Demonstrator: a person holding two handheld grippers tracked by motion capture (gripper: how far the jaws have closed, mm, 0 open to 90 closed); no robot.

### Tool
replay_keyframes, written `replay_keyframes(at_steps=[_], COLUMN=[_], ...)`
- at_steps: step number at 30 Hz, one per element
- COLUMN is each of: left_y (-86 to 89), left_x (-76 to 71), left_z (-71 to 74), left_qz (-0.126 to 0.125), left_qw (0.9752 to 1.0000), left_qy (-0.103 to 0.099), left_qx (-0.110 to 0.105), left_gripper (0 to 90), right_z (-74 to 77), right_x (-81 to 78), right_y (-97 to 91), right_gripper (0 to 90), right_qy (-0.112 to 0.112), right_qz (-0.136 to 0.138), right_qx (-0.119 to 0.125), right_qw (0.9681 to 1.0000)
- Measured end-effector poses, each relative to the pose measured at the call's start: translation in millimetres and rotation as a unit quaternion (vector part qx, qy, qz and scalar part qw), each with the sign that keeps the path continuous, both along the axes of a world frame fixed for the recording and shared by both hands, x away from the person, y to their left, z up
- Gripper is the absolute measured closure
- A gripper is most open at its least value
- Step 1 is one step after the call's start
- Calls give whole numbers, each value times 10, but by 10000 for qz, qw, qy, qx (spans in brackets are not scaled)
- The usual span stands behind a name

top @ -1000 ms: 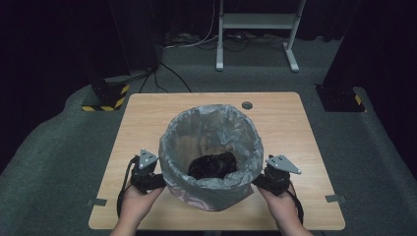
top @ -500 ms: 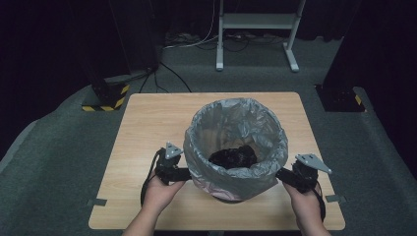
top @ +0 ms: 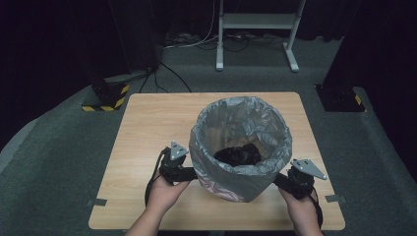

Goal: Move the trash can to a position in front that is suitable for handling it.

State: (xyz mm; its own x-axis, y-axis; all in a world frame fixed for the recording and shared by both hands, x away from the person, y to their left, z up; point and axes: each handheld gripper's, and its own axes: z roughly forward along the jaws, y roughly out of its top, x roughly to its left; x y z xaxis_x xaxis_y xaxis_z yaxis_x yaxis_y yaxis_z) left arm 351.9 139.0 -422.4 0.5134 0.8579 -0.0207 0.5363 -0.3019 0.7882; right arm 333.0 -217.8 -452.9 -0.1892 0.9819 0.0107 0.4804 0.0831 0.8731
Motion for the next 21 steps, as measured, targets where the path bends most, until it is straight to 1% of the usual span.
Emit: replay_keyframes(at_steps=[1, 4, 5, 6, 7, 8, 9, 10, 11, 13, 15, 16, 17, 18, 19, 21], left_y=[-31, -113, -113, -142, -204, -204, -270, -270, -313, -373, -417, -438, -449, -487, -487, -509], left_x=[35, 155, 155, 198, 287, 287, 377, 377, 430, 518, 591, 634, 673, 740, 740, 791], left_z=[-9, -40, -40, -43, -44, -44, -44, -44, -42, -37, -35, -36, -30, -26, -26, -16], left_qz=[10, 54, 54, 68, 94, 94, 93, 93, 92, 86, 106, 103, 93, 99, 99, 109], left_qw=[10000, 9998, 9998, 9997, 9996, 9996, 9996, 9996, 9996, 9997, 9996, 9996, 9996, 9996, 9996, 9996], left_qy=[27, 119, 119, 134, 145, 145, 166, 166, 172, 164, 172, 186, 209, 206, 206, 195], left_qx=[-7, -159, -159, -172, -206, -206, -215, -215, -221, -184, -188, -210, -157, -167, -167, -144], left_gripper=[227, 230, 230, 230, 230, 230, 230, 230, 230, 230, 230, 230, 230, 230, 230, 230], right_z=[-2, 0, 0, -1, 4, 4, 12, 12, 11, 5, -8, -8, -15, -29, -29, -48], right_x=[28, 117, 117, 149, 223, 223, 309, 309, 351, 436, 555, 555, 592, 661, 661, 719], right_y=[-23, -90, -90, -112, -164, -164, -224, -224, -255, -318, -386, -386, -407, -438, -438, -456], right_gripper=[200, 216, 216, 220, 222, 222, 221, 221, 221, 222, 232, 232, 231, 231, 231, 234], right_qy=[9, 7, 7, 13, 38, 38, 40, 40, 45, 74, 29, 29, 31, 19, 19, 29], right_qz=[-23, -136, -136, -176, -232, -232, -249, -249, -271, -335, -390, -390, -403, -448, -448, -437], right_qx=[36, 52, 52, 75, 98, 98, 35, 35, 49, 152, 197, 197, 216, 259, 259, 178], right_qw=[10000, 9999, 9999, 9998, 9997, 9997, 9997, 9997, 9996, 9993, 9990, 9990, 9989, 9987, 9987, 9989])
